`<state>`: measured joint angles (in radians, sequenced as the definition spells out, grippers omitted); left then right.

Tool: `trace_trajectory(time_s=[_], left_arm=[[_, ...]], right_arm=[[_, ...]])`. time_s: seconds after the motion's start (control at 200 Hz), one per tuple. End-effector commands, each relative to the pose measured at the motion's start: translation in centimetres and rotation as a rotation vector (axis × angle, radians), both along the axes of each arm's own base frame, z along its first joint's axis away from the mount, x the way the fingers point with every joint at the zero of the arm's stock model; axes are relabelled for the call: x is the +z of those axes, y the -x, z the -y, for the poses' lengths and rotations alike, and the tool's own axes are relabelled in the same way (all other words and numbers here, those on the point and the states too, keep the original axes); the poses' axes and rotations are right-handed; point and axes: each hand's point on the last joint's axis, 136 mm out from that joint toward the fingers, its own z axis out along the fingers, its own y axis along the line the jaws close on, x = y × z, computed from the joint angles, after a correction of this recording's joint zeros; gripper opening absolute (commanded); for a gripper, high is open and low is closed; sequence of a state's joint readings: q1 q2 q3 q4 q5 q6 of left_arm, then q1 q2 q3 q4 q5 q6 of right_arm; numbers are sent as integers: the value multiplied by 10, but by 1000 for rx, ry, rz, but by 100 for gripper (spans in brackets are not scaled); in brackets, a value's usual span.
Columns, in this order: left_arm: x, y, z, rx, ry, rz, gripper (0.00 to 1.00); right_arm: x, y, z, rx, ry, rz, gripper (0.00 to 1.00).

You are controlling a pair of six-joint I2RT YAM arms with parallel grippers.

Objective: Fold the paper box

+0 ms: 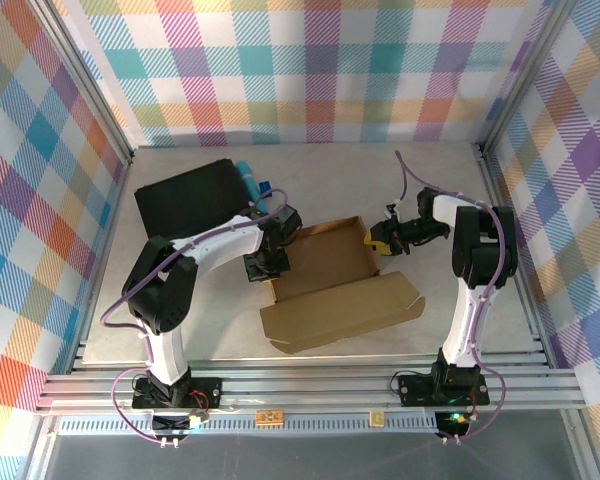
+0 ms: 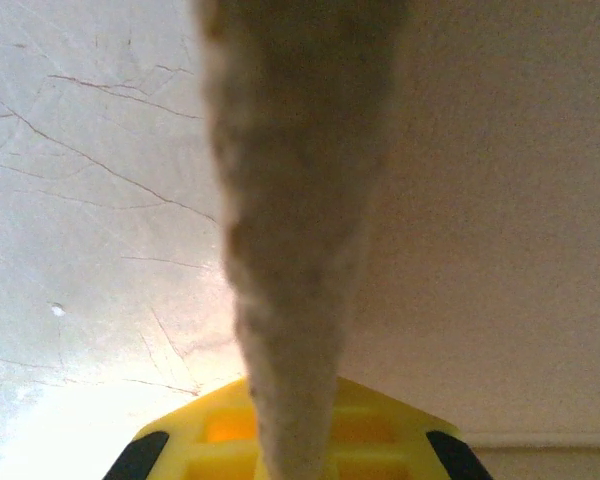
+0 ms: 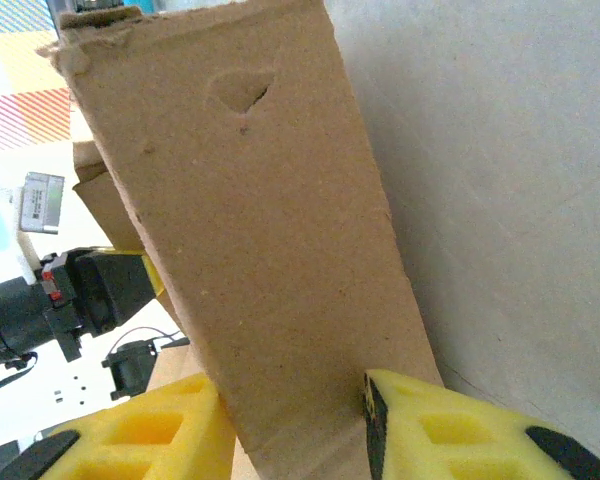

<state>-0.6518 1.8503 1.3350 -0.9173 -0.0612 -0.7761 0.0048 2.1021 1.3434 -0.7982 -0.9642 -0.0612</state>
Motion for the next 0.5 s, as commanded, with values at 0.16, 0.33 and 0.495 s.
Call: trace_trajectory(time_s=[0.16,0.33,0.495], left_arm=[[9,-6,3,-4,18,24,0],[8,-5,3,-5,18,20,0],[8,-6,4,-8,19,22,0]], right_arm=[[-18,4,-6,40,32,-38,33],[-24,9,-12,81,95,-41,30],[-30,11,-14,115,174,-46,23]])
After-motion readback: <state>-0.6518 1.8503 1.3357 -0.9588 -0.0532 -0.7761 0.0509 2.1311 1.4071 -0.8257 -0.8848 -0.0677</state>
